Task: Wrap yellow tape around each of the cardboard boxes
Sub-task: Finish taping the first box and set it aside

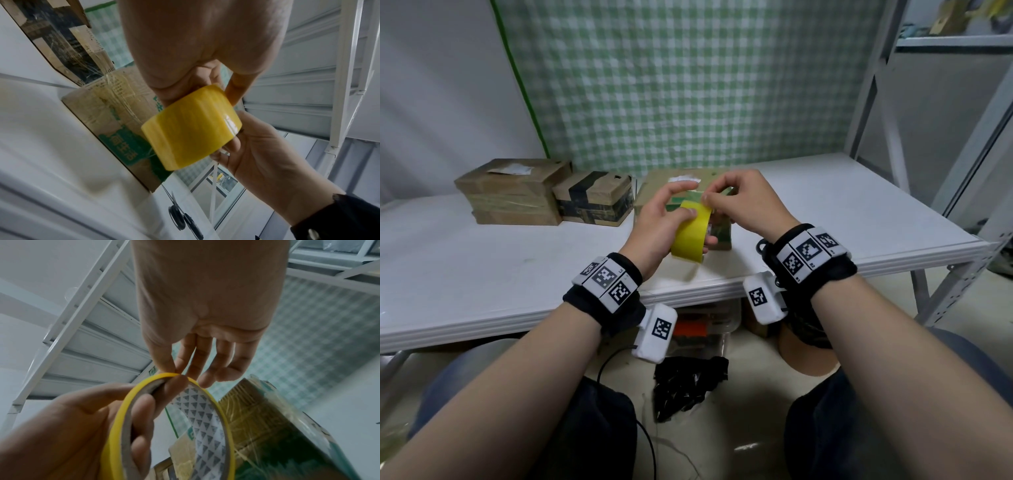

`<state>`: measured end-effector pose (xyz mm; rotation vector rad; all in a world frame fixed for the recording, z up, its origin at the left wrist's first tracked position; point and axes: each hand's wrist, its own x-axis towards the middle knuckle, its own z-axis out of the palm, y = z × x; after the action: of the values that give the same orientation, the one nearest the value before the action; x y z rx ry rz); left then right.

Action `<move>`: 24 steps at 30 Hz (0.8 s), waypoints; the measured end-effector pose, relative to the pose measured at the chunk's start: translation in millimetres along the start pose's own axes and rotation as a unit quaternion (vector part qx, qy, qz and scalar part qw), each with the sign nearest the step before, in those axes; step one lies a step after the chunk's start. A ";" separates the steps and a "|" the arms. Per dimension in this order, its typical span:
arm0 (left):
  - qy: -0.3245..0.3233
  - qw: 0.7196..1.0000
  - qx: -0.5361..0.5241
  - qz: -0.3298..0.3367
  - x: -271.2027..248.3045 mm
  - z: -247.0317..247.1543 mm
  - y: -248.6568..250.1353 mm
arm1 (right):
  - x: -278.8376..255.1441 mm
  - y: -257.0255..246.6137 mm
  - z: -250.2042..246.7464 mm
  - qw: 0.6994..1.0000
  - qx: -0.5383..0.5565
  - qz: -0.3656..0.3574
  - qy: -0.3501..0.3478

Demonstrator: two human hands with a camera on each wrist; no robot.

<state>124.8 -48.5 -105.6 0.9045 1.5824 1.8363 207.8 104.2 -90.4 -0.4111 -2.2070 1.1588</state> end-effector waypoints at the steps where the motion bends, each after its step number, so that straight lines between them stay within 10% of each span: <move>1: 0.003 1.000 0.002 -0.001 0.0 0.1 0.2 | -0.1 -0.2 0.1 1.000 -0.008 -0.009 0.000; 24: 0.099 0.992 0.071 -0.021 11.9 -4.5 -6.2 | -4.5 -15.6 2.3 0.989 -0.124 -0.064 -0.039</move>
<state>113.8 -41.1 -110.5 0.7629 1.8594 1.8495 209.9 91.6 -80.3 -0.3246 -2.4176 0.8498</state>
